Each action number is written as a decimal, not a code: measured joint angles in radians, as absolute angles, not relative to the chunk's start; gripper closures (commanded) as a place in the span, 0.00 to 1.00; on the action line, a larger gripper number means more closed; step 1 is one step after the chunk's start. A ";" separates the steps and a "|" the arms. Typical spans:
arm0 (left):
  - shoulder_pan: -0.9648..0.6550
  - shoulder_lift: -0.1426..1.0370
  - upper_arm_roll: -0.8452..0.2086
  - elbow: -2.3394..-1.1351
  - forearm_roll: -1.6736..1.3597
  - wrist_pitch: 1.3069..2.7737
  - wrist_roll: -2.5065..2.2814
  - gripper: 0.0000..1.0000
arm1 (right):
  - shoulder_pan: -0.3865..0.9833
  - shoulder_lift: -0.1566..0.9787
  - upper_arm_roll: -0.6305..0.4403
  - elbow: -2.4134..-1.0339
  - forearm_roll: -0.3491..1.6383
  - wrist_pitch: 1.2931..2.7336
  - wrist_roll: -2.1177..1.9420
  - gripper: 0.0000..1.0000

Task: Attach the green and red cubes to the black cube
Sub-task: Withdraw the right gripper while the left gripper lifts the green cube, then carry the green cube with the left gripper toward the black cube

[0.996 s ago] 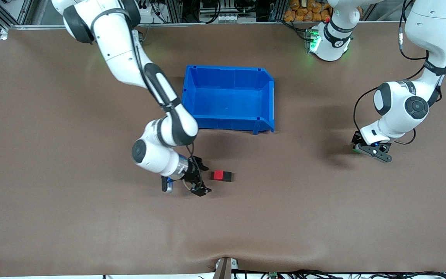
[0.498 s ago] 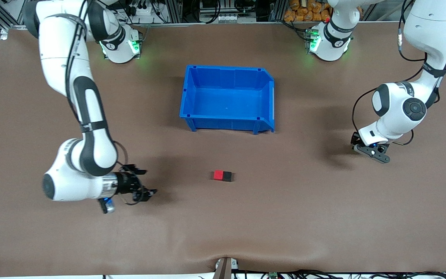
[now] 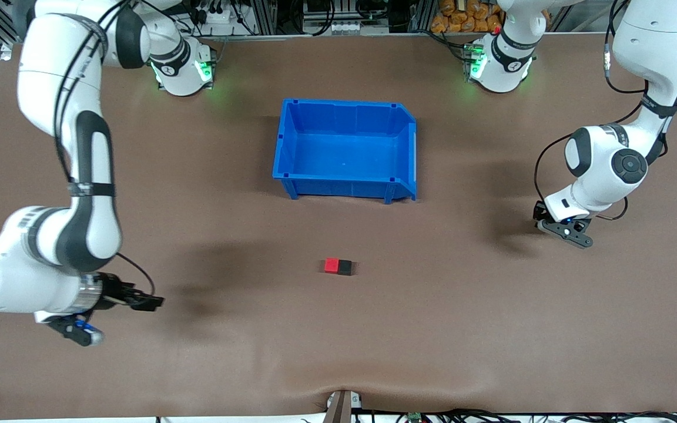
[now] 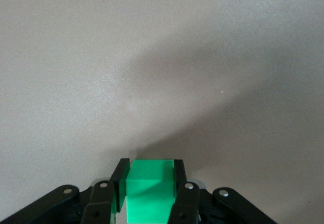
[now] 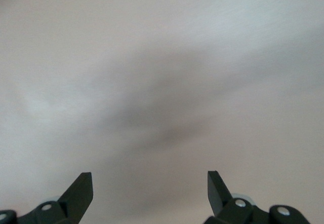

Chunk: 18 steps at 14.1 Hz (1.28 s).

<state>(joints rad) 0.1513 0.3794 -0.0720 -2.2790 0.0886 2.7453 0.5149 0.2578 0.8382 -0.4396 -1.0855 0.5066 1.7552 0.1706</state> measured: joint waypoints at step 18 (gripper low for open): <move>0.081 0.376 -0.309 -1.907 0.085 2.289 -0.734 1.00 | 0.257 0.349 -0.534 -1.079 0.291 1.224 0.021 0.00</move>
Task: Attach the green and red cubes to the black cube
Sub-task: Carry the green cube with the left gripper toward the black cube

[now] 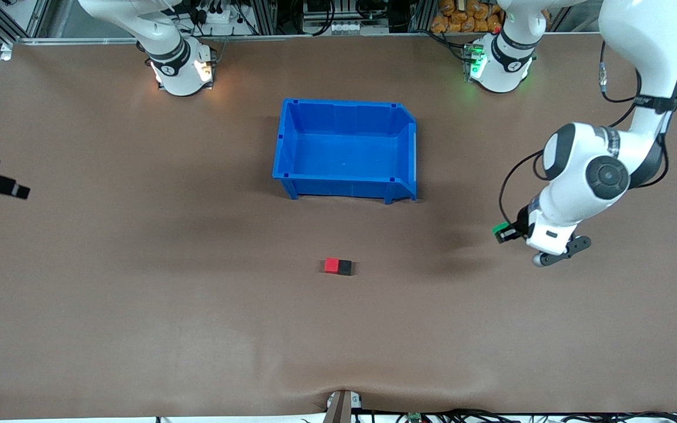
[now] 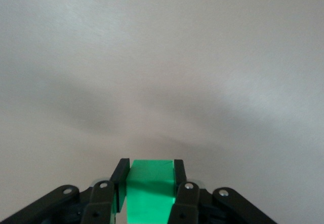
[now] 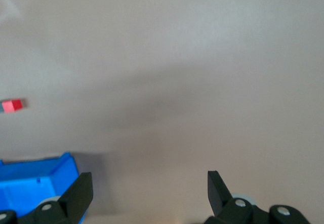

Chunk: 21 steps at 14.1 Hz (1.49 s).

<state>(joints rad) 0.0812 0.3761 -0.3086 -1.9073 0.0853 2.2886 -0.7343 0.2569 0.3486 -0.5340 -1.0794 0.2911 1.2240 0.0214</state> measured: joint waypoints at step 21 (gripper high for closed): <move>-0.439 0.880 -0.108 -1.279 0.084 2.228 -1.699 1.00 | -0.023 -0.104 -0.076 -1.654 -0.021 1.550 -0.074 0.00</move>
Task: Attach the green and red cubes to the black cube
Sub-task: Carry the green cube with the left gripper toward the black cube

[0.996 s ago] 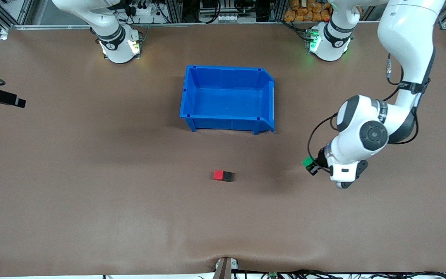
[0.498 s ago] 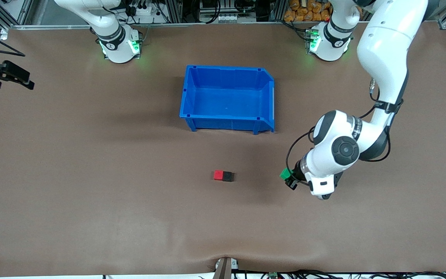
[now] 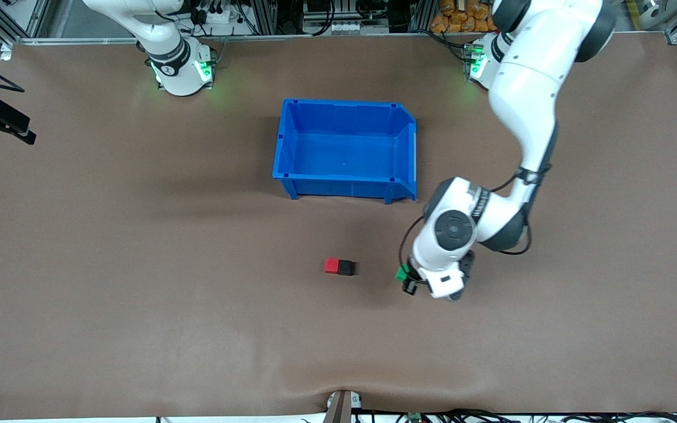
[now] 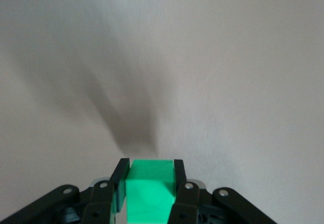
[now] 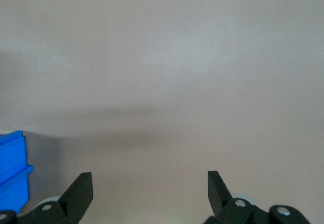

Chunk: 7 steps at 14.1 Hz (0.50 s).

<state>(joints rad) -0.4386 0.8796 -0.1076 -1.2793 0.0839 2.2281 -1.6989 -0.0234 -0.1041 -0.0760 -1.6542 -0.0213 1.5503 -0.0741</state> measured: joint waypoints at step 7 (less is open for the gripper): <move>-0.589 0.948 -0.028 -1.259 0.084 2.326 -1.955 1.00 | -0.024 -0.070 -0.070 -1.617 -0.021 1.546 -0.074 0.00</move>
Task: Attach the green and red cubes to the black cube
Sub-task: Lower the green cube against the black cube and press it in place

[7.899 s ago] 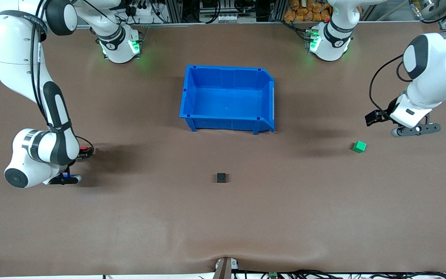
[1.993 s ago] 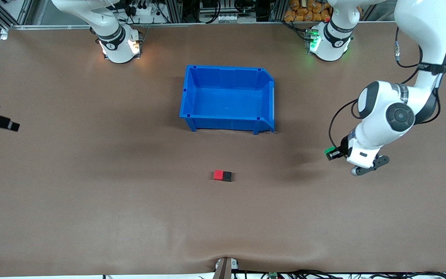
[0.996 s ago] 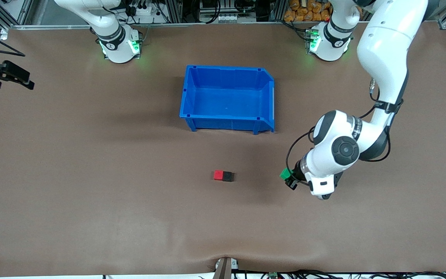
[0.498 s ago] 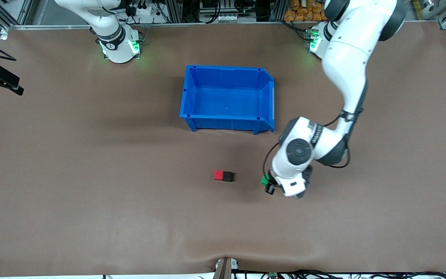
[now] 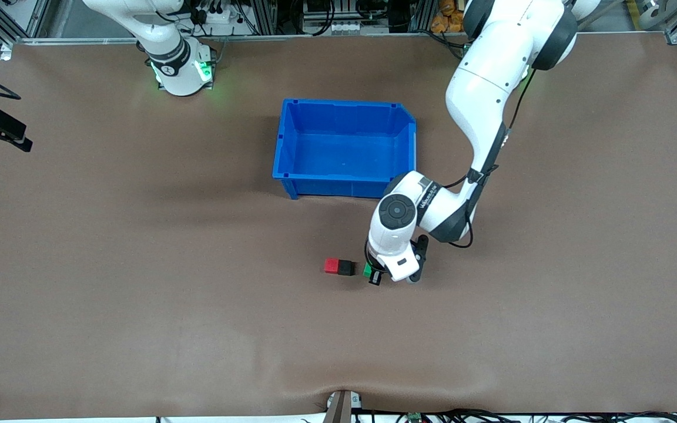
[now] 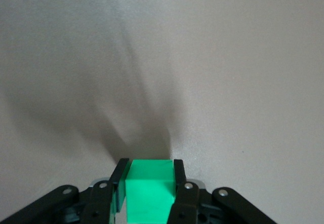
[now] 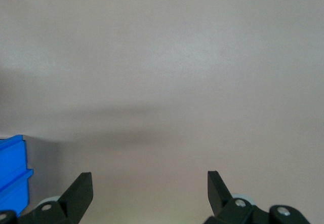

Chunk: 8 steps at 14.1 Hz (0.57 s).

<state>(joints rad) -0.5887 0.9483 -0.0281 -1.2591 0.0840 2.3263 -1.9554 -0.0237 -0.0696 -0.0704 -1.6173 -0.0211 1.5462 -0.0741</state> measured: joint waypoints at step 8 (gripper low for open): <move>-0.601 0.949 -0.029 -1.258 0.084 2.327 -2.124 1.00 | -0.023 -0.070 -0.058 -1.613 -0.021 1.537 -0.074 0.00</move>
<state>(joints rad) -0.6009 0.9491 -0.0289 -1.2582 0.0840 2.3266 -2.1245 -0.0225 -0.0696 -0.0582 -1.6130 -0.0208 1.5372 -0.0741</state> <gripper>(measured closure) 0.604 0.000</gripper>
